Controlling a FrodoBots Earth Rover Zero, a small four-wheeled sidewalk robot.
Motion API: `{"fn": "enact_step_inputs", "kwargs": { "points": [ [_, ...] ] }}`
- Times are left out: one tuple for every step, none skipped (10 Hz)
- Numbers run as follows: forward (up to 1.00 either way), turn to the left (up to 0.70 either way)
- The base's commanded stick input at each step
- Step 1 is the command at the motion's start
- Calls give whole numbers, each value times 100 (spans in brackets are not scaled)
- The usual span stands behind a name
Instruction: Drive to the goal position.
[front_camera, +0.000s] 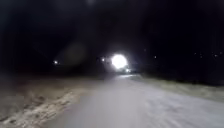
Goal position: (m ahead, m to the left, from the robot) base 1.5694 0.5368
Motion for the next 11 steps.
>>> {"fn": "enact_step_inputs", "kwargs": {
  "points": [
    [100, 0],
    [100, 0],
    [100, 0],
    [100, 0],
    [100, 0],
    [100, 0],
    [100, 0],
    [100, 0],
    [100, 0],
    [100, 0],
    [100, 0]
  ]
}}
